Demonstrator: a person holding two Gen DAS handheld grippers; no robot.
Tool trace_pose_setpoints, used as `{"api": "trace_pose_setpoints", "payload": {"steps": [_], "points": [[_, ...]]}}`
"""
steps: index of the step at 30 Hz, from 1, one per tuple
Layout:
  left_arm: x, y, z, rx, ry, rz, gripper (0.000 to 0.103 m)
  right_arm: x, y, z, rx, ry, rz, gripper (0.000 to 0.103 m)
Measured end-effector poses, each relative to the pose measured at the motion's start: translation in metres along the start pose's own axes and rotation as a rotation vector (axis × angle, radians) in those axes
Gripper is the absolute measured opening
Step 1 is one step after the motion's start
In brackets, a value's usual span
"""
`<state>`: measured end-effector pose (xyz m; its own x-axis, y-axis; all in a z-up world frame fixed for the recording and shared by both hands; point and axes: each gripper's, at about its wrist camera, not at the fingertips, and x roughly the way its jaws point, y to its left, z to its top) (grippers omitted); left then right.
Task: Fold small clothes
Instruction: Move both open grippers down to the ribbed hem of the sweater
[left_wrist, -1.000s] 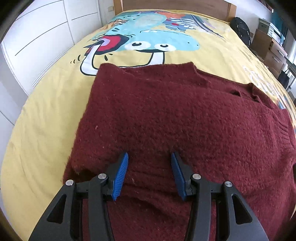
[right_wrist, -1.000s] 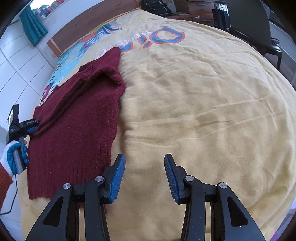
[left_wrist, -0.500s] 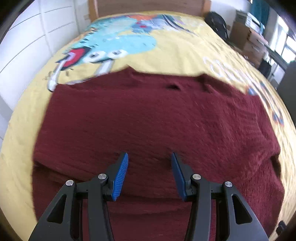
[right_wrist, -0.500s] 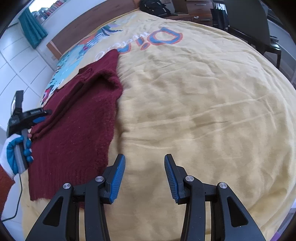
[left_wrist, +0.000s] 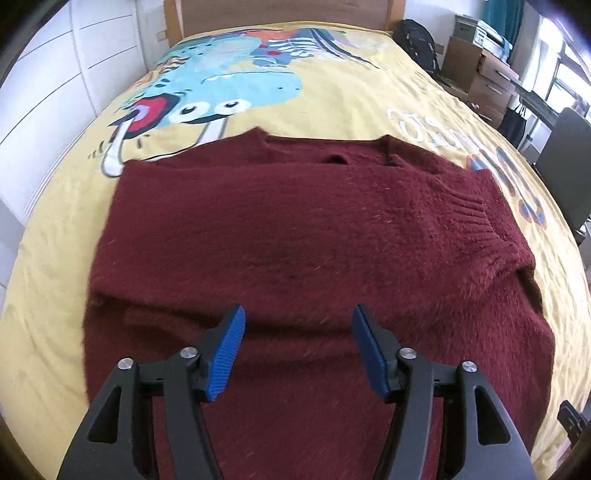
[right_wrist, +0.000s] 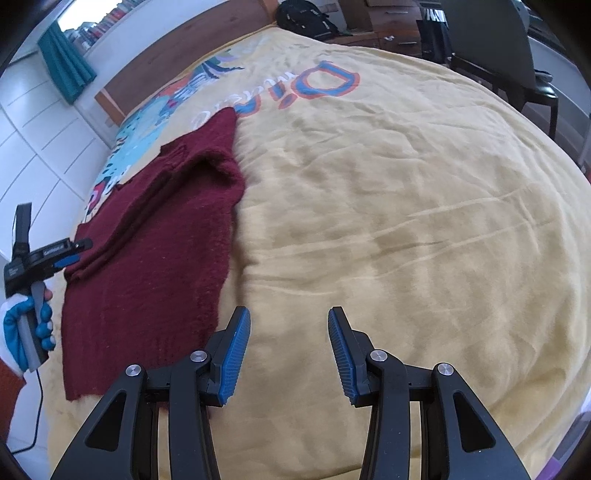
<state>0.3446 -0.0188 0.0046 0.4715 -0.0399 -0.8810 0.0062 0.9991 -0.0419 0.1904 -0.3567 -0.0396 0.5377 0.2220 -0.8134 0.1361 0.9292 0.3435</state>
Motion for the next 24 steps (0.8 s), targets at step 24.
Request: {"api": "trace_pose_setpoints", "payload": {"steps": [24], "points": [[-0.083, 0.141, -0.128, -0.263, 0.116, 0.116, 0.07, -0.018, 0.021, -0.018, -0.043, 0.02, 0.067, 0.053]]}}
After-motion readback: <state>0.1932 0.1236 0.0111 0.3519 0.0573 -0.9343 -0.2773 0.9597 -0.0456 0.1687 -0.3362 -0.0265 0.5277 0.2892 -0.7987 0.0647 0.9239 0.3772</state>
